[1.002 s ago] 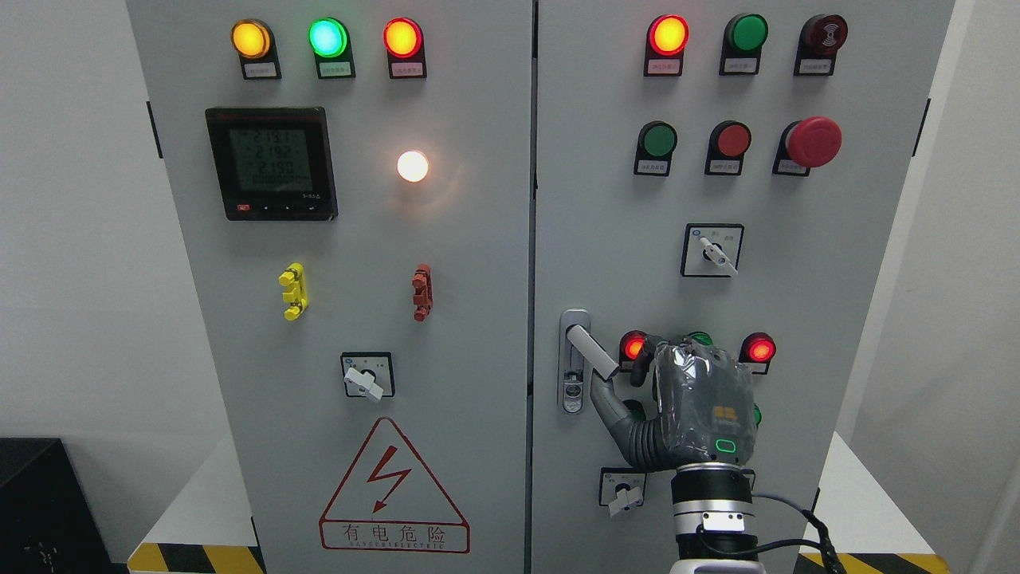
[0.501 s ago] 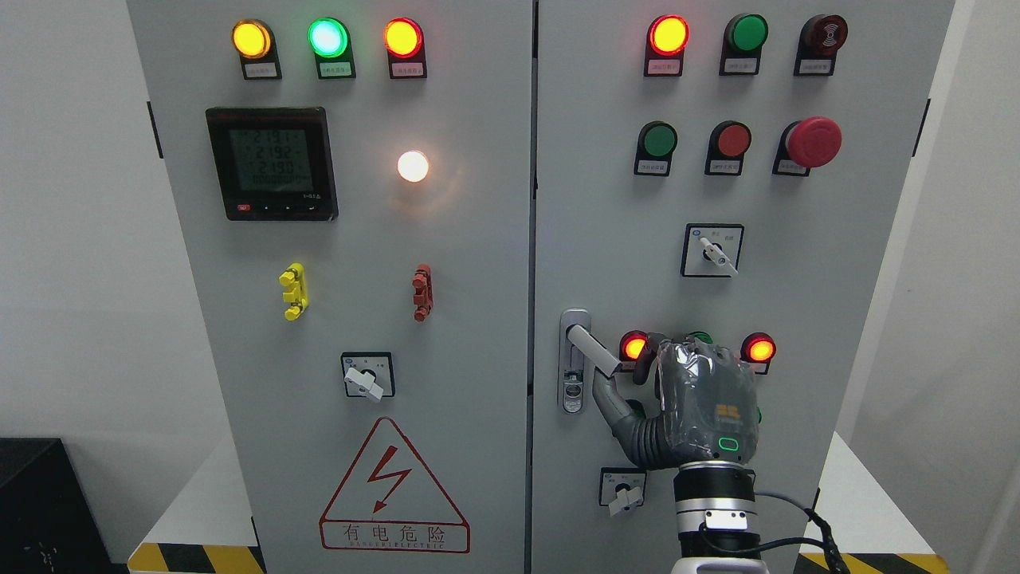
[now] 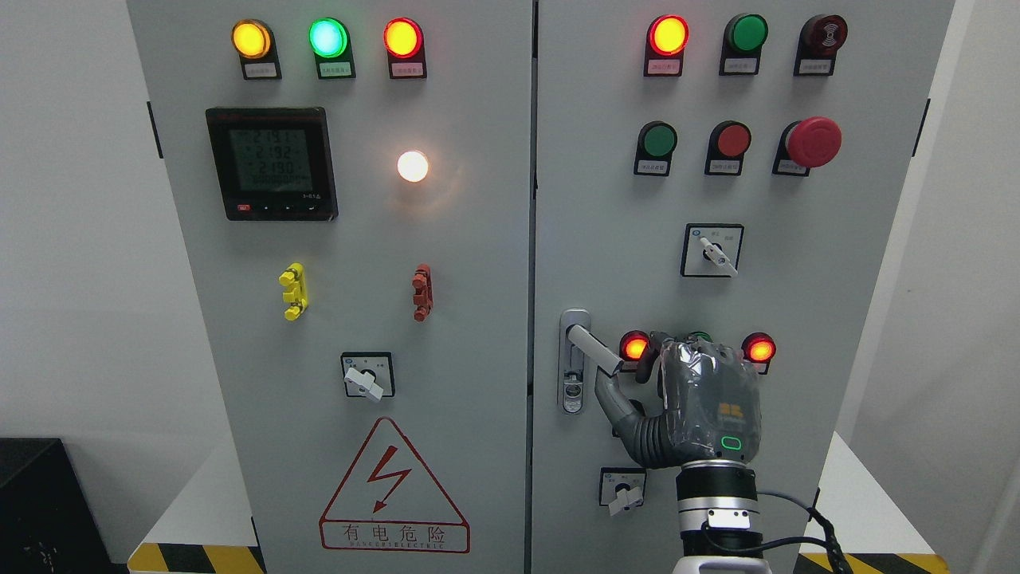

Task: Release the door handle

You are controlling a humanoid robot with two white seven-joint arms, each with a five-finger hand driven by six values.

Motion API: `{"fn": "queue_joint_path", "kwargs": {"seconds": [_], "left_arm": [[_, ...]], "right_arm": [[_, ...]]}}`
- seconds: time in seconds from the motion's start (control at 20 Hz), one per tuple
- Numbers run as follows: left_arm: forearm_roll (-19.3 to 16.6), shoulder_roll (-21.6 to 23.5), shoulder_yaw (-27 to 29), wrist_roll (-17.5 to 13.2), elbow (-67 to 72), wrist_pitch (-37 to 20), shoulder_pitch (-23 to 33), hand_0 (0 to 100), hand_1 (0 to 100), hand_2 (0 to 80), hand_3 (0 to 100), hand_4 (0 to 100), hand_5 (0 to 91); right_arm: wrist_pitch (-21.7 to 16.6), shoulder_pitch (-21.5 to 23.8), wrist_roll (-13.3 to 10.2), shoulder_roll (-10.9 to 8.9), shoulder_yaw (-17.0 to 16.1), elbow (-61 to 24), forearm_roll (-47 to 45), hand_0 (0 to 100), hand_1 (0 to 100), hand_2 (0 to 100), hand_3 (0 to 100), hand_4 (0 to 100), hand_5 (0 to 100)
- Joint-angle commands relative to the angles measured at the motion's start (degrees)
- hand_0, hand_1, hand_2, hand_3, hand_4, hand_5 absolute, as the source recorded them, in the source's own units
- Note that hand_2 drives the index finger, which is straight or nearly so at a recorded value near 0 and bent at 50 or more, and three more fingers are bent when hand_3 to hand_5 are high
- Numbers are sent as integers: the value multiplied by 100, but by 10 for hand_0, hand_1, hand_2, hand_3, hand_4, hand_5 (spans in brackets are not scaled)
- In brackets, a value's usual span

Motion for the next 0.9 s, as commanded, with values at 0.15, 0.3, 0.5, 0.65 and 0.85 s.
{"fn": "queue_joint_path", "kwargs": {"seconds": [0.15,0.3,0.5,0.65,0.85], "left_arm": [[0,0,0,-5,0,3,0,0,0,45,104,5,0],[0,0,0,-5,0,-6,0,0,0,45,108,5,0],[0,0,0,-5,0,-6,0,0,0,45,106,5,0],[0,0,0,-5,0,3,0,0,0,45,105,5,0],[0,0,0,-5,0,-6,0,0,0,45,106,4,0]], "right_arm": [[-2,-1,6,-1,-16,-6,1,403,418,715,967,750,670],[7,-10,-3,-1,-16,-6,1,405,417,716,967,750,671],[7,-45,6,-1,-24,-6,1,406,416,717,967,750,671],[7,-54,6,-1,-24,-15,-8,407,414,716,966,750,672],[7,-89,6,-1,-24,-15,-8,410,412,715,966,750,672]]}}
